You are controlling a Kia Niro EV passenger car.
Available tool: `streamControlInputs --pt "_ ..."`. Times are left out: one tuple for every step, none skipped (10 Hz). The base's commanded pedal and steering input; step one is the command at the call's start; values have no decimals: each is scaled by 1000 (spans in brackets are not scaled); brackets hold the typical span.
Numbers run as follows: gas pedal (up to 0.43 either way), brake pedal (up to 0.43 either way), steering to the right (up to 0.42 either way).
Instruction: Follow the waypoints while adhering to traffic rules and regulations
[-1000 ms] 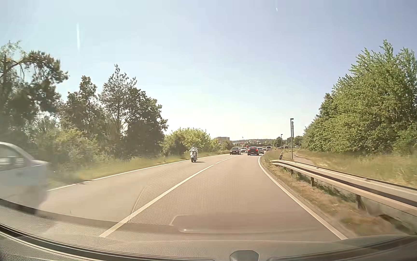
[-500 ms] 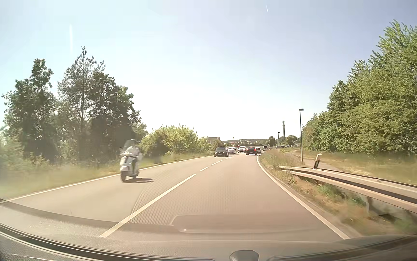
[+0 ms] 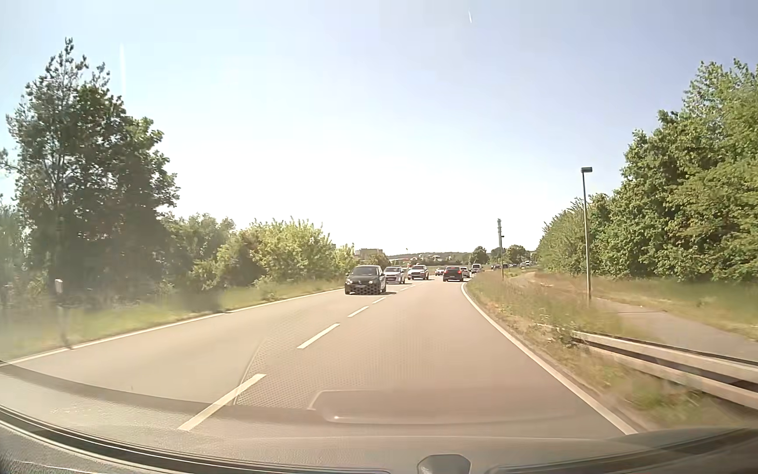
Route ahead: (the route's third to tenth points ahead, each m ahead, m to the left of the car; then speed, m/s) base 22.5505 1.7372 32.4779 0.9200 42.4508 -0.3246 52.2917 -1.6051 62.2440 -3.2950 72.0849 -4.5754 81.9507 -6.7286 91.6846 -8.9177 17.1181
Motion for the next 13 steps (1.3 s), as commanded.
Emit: streamControlInputs --pt "0 30 17" --pt "0 30 16" --pt "0 30 15" --pt "0 30 15" --pt "0 30 14" --pt "0 30 14" --pt "0 30 14" --pt "0 30 14" --pt "0 30 14" --pt "0 30 13" --pt "0 30 13" --pt "0 30 13" --pt "0 30 12"
